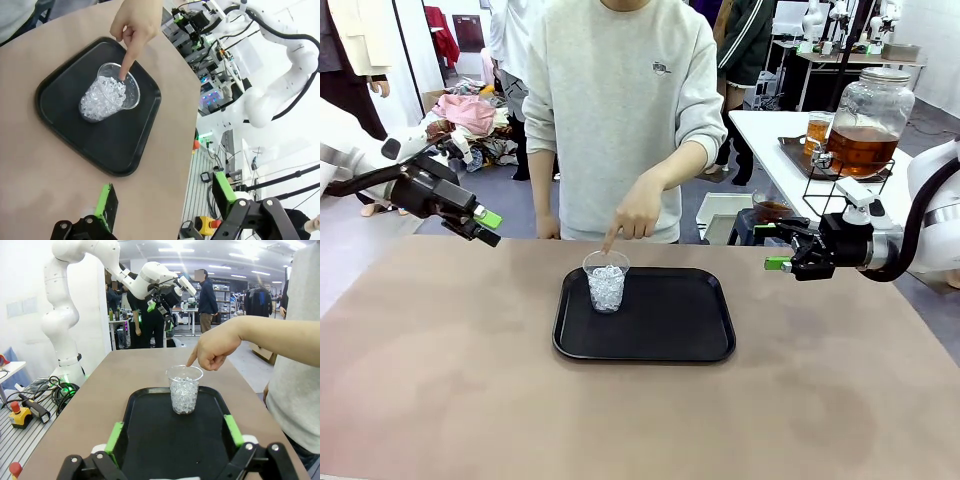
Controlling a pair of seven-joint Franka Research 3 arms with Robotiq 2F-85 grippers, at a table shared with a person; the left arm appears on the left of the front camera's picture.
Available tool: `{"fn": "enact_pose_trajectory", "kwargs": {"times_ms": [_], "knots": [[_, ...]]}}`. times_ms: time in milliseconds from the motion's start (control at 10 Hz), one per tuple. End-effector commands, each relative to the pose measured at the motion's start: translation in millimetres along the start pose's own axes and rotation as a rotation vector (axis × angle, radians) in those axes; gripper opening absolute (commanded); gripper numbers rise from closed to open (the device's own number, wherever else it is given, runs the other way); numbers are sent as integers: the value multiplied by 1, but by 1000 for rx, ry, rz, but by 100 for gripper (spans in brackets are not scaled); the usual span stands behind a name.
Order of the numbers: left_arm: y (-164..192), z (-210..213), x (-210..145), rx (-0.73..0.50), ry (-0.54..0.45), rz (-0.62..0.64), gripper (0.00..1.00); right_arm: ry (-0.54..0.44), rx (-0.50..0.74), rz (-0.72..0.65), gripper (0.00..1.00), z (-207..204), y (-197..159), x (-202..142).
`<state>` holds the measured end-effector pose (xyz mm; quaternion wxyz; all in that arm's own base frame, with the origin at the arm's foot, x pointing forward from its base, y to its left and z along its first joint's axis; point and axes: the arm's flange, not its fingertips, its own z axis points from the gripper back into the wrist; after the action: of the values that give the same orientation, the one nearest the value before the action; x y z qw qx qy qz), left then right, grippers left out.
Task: Pour the drink into the iced cup.
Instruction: Pick up the iced cup indicated by the human and present it to them.
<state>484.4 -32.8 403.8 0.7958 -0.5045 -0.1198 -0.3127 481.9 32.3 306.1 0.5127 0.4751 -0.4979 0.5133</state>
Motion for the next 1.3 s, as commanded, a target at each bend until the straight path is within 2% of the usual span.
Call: {"fn": "enact_pose_trajectory", "kwargs": {"times_ms": [0, 300, 400, 600, 900, 1100, 1200], "knots": [[0, -6, 2, 10, -21, -176, 100, 6, 3, -3, 100, -2, -3, 3], [15, -25, 4, 29, -28, -492, 100, 6, 3, -3, 100, -2, -3, 3], [18, -34, 5, 70, -42, -583, 100, 6, 3, -3, 100, -2, -3, 3], [22, -46, 6, 154, -118, -698, 100, 6, 3, -3, 100, -2, -3, 3], [31, -53, 1, 146, -225, -766, 100, 6, 3, -3, 100, -2, -3, 3], [26, -52, 1, 102, -149, -756, 100, 6, 3, -3, 100, -2, -3, 3], [28, -51, 5, 145, -187, -746, 100, 6, 3, -3, 100, -2, -3, 3]]}}
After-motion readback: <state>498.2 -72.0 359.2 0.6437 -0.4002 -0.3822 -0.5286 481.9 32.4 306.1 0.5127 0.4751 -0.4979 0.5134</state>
